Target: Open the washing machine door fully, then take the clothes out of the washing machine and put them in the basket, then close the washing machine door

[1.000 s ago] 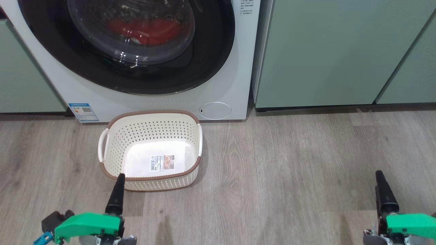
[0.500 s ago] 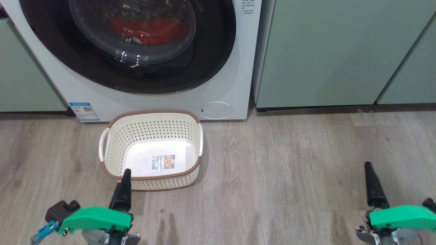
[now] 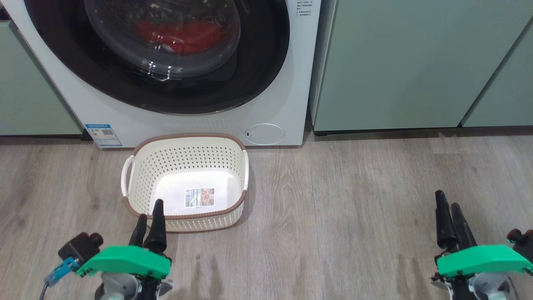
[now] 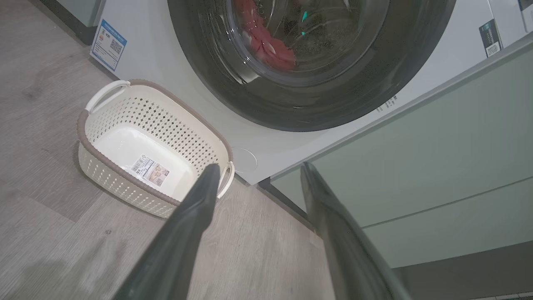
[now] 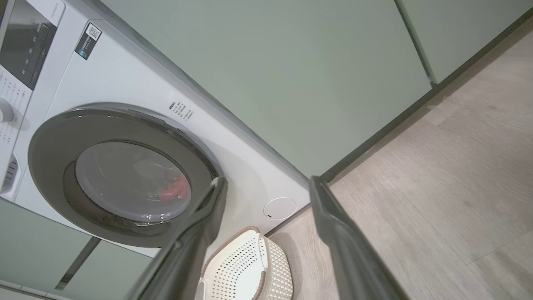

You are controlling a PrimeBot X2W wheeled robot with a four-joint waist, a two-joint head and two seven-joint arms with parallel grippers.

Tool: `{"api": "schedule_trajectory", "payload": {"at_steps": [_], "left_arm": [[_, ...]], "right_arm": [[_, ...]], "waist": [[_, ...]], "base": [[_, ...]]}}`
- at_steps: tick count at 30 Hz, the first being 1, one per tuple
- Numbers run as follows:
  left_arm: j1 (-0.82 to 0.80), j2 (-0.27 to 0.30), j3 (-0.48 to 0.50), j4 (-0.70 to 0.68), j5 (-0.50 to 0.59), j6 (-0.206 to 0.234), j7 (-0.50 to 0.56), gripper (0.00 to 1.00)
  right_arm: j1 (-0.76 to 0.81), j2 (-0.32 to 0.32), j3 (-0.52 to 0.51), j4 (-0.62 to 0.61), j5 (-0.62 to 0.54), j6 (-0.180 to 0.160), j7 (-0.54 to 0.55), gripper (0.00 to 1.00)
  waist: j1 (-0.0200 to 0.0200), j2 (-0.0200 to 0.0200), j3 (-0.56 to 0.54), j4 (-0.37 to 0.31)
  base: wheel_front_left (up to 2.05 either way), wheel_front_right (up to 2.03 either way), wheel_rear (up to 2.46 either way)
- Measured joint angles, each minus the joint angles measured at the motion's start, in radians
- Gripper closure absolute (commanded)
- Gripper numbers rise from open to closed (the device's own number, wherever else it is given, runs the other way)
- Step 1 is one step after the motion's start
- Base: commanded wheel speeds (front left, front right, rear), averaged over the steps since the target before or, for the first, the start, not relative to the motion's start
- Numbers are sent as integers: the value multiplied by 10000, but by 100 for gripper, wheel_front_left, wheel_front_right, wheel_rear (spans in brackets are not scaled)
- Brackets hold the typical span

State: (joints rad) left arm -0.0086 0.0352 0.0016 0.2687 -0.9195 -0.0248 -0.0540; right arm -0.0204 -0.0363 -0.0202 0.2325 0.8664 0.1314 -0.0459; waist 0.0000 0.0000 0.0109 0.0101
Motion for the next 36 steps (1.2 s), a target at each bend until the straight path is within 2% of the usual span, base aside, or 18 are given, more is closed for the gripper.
{"api": "schedule_trajectory", "payload": {"at_steps": [25, 36], "left_arm": [[-221, 109, -458, -560, 3425, 610, -694, 0], [-350, 113, -474, -568, 4564, 619, -984, 0]], "right_arm": [[-185, 0, 330, -318, -3198, 0, -773, 0], [-194, 0, 376, -422, -4387, 0, -1062, 0]], "waist": [[0, 0, 55, 49], [0, 0, 51, 71]], "base": [[0, 0, 0], [0, 0, 0]]}}
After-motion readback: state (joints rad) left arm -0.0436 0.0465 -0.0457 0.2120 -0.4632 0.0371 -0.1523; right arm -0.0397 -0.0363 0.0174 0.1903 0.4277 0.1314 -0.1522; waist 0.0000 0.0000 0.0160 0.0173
